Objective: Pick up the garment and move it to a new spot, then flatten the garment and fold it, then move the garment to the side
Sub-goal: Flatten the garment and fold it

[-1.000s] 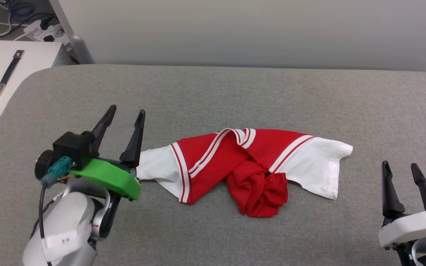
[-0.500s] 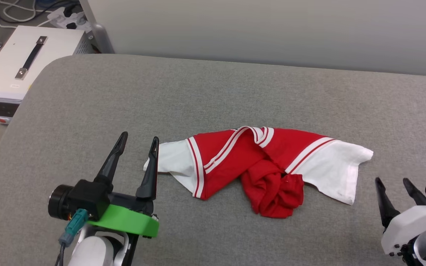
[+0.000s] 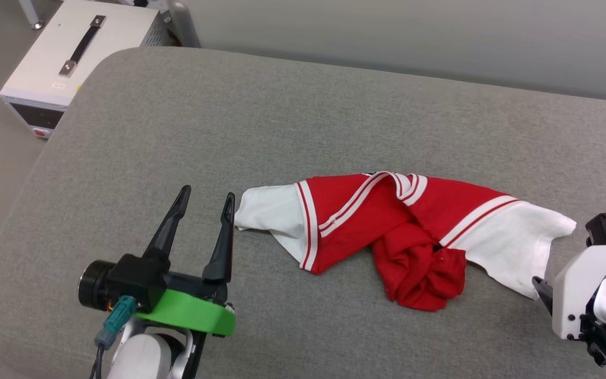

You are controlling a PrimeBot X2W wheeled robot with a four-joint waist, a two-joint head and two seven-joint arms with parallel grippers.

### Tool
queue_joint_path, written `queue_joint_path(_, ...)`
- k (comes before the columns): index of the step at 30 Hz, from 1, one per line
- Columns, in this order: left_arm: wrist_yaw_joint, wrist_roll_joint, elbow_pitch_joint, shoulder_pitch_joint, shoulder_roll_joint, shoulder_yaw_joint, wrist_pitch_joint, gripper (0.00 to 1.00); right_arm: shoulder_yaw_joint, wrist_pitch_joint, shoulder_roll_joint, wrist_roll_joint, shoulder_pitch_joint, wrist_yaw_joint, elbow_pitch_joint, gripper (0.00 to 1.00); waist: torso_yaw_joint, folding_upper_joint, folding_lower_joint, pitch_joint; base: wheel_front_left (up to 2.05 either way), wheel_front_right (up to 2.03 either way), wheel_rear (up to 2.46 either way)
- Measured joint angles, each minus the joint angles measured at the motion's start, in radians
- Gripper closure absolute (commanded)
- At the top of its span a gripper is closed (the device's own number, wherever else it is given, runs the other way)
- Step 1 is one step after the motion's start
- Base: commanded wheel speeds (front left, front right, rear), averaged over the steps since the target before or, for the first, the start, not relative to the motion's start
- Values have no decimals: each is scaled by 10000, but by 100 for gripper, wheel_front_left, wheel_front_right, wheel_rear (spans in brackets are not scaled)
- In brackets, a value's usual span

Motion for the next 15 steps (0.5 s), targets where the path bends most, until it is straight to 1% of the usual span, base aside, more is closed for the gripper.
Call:
queue_joint_path(4, -17, 29, 10, -35, -148, 4, 0, 0, -142, 395, 102, -221, -232, 0, 226, 0, 270, 0, 0, 212, 0, 0, 0)
queue_joint_path(8, -17, 36, -8, -175, -182, -17, 0, 0, -301, 403, 219, -420, -286, 0, 579, 0, 513, 0, 0, 438, 0, 0, 0)
queue_joint_path(14, -17, 36, -38, -197, -188, -35, 0, 0, -387, 209, 217, -640, -469, 0, 1028, 0, 754, 0, 0, 744, 0, 0, 0)
queue_joint_path(15, -17, 36, -40, -211, -186, -33, 0, 0, -374, 209, 222, -639, -473, 0, 1104, 3, 781, -1, 0, 785, 0, 0, 0)
